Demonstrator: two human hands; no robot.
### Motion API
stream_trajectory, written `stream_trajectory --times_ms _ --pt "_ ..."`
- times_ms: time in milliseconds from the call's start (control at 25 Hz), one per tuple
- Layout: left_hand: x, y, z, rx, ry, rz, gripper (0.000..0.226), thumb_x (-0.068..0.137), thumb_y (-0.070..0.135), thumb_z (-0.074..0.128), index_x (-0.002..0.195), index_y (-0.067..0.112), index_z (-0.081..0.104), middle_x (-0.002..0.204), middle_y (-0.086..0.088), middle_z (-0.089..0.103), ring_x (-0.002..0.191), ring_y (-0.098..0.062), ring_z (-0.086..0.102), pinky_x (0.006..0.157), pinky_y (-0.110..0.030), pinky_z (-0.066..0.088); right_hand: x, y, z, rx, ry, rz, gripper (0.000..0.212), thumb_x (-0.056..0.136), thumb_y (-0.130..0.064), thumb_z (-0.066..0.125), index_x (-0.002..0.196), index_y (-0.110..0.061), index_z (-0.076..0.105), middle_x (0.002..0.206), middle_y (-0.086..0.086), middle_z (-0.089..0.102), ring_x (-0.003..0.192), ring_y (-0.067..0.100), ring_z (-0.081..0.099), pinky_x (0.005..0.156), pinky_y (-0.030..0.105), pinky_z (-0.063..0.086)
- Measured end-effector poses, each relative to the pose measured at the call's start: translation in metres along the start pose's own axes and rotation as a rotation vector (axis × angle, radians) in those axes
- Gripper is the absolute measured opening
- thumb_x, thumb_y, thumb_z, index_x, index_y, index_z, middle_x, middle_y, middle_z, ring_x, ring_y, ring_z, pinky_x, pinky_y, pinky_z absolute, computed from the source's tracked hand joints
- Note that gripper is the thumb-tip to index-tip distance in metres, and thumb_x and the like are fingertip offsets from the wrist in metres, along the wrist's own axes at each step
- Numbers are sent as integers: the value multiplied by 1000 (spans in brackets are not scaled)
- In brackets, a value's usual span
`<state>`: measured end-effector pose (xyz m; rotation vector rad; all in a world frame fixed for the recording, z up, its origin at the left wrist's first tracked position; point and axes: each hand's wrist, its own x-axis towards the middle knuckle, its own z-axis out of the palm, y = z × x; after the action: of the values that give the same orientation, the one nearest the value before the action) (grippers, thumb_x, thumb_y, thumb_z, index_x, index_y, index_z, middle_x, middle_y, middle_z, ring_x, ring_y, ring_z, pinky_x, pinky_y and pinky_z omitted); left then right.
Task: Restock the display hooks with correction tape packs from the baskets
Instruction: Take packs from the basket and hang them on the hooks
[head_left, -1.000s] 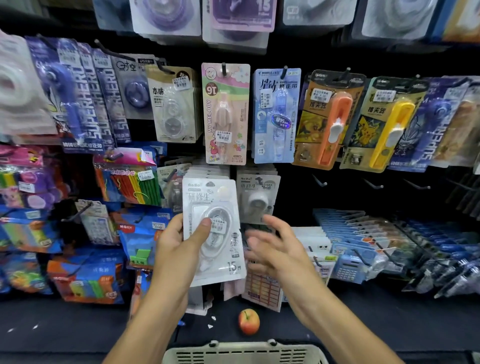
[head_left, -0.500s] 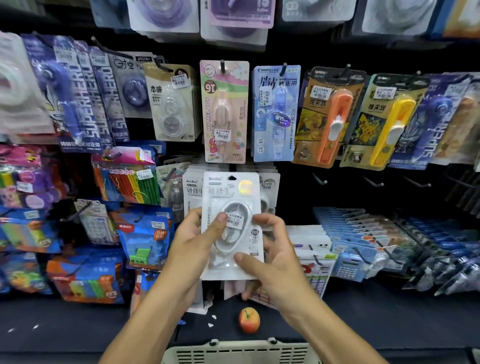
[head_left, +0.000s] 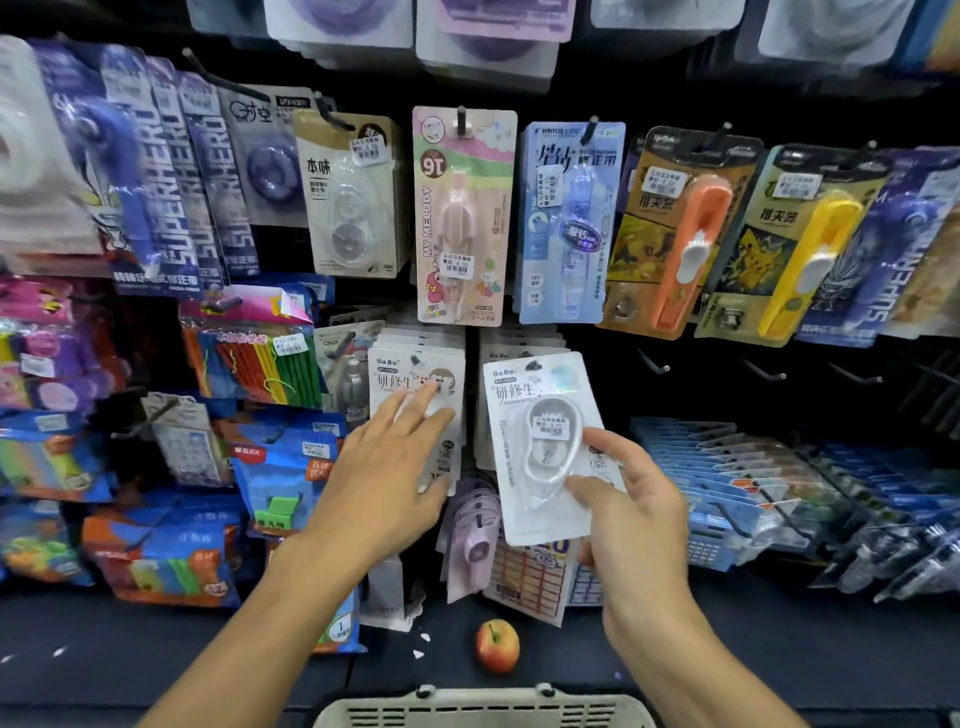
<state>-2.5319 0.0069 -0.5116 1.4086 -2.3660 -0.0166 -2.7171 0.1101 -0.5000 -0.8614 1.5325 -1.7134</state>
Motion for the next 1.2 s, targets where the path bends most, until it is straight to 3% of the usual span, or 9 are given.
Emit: stream_trajectory --times_ms 120,280,440,560,680,760,880,1080,1200 --pt "4 0 6 62 -53 40 75 95 46 53 159 36 16 169 15 -12 157 -17 -8 126 -45 13 6 0 3 43 -69 57 52 92 5 56 118 -39 67 91 -11 72 64 26 61 56 34 49" --pt "-2 2 6 74 8 23 73 96 46 53 159 36 18 169 14 -12 156 -17 -15 125 -47 -1 13 13 6 246 -254 194 75 92 15 52 148 -35 42 134 -15 48 116 16 62 98 31 52" --pt "-28 18 6 -81 4 -81 71 95 41 58 158 31 25 170 8 9 157 -19 4 126 -46 12 5 54 8 6 -307 363 36 96 8 49 118 -17 61 110 1 70 84 22 73 79 37 60" --pt "-60 38 31 -135 -335 -21 74 90 39 65 156 29 33 160 -2 41 146 -27 37 116 -43 37 -5 112 5 -305 -426 402 22 95 2 55 95 -18 63 92 11 67 62 23 63 59 31 52" --pt "-107 48 78 -114 -729 8 62 90 40 65 147 36 43 141 -2 60 128 -28 57 102 -37 49 -13 190 -13 -909 -615 242 25 91 1 54 104 -12 71 101 16 70 86 31 66 80 40 56" --pt "-147 43 117 -91 -958 -41 62 93 40 63 150 34 40 149 -1 53 131 -27 54 106 -36 47 -36 248 -36 -1152 -699 300 21 92 -5 54 102 -11 72 107 14 70 97 29 65 93 39 53" --pt "-207 20 167 -205 -1189 -288 70 97 42 60 158 34 27 164 2 32 144 -23 41 116 -34 37 -81 318 -61 -1310 -725 575 22 93 -22 57 108 -9 67 119 14 68 108 31 65 79 28 49" --pt "-263 -16 208 -258 -1104 -614 63 97 38 59 155 27 36 155 -2 47 137 -23 50 110 -34 44 -103 365 -46 -923 -551 834 79 86 -37 75 150 -10 37 151 10 45 138 29 45 98 28 38" --pt "-260 -20 220 -347 -1060 -711 62 96 34 59 154 28 37 145 -2 56 122 -20 62 104 -35 50 -94 387 -37 -639 -398 969 81 81 -26 83 148 -10 40 144 9 54 127 28 55 102 34 42"
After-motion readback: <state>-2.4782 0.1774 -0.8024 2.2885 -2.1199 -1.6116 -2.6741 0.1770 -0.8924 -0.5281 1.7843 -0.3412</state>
